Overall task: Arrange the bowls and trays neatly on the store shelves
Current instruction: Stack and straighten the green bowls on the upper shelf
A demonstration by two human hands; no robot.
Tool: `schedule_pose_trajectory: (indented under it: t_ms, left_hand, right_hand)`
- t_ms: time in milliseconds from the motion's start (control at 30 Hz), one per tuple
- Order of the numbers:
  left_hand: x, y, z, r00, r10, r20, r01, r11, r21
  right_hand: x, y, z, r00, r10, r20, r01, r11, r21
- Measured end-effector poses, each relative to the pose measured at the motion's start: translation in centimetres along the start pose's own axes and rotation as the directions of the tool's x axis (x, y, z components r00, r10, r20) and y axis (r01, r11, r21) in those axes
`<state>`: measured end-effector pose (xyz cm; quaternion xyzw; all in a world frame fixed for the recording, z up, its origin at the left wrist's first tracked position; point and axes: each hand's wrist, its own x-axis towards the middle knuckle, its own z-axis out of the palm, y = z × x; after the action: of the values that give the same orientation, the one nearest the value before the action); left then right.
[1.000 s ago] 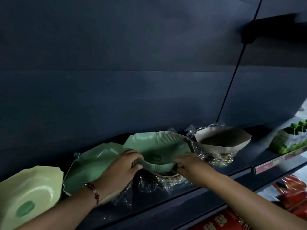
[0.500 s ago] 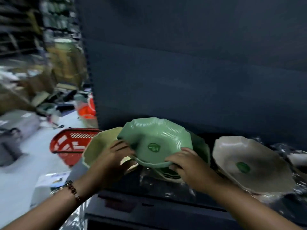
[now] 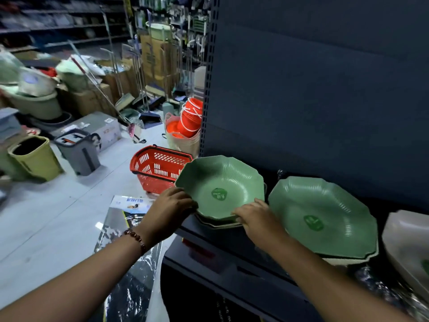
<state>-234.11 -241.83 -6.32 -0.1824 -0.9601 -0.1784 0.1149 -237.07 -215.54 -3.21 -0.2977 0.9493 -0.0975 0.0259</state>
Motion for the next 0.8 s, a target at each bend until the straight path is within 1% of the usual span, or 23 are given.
schedule_pose_trajectory:
  t_ms: [67, 167, 233, 333, 433, 500, 567, 633, 800]
  left_hand:
    - [0.1, -0.5, 1.1, 1.000, -0.008, 0.021, 0.007, 1.000, 0.008]
    - [0.2, -1.2, 2.2, 0.996, -0.059, 0.062, 0.058, 0.998, 0.031]
    - [0.3, -1.5, 2.6, 0.994, -0.062, 0.085, 0.057, 0.997, 0.061]
    - [0.3, -1.4, 2.9, 0.986, -0.050, 0.158, 0.035, 0.995, 0.096]
    - [0.0, -1.1, 3.2, 0.966, -0.108, 0.235, 0.074, 0.986, 0.150]
    - [-0.1, -0.7, 3.2, 0.964, -0.112, 0.243, 0.061, 0.976, 0.210]
    - [0.0, 0.3, 2.9, 0.966, -0.092, 0.240, 0.031, 0.969, 0.243]
    - [0.4, 2.0, 2.6, 0.968, -0.060, 0.242, -0.002, 0.969, 0.248]
    - [3.6, 8.4, 3.0, 0.967, 0.081, 0.240, -0.138, 0.964, 0.229]
  right_hand:
    - [-0.1, 0.0, 1.4, 0.999, 0.040, 0.023, -0.041, 0.999, 0.015]
    - [-0.1, -0.1, 2.9, 0.996, 0.092, 0.008, -0.093, 0.993, 0.069]
    - [-0.1, -0.3, 3.4, 0.994, 0.108, 0.034, -0.109, 0.993, 0.047]
    - [0.1, -0.4, 3.4, 0.989, 0.134, 0.067, -0.135, 0.991, 0.016]
    - [0.0, -0.4, 3.2, 0.986, 0.137, 0.090, -0.136, 0.991, -0.013]
    - [-0.3, -0.5, 2.9, 0.985, 0.132, 0.115, -0.129, 0.991, -0.034]
    - [-0.8, -0.6, 2.5, 0.985, 0.131, 0.108, -0.129, 0.991, -0.027]
    - [-1.6, -0.4, 1.9, 0.989, 0.134, 0.068, -0.134, 0.991, -0.011]
    - [-6.3, 1.9, -1.1, 0.978, 0.202, -0.049, -0.203, 0.979, -0.021]
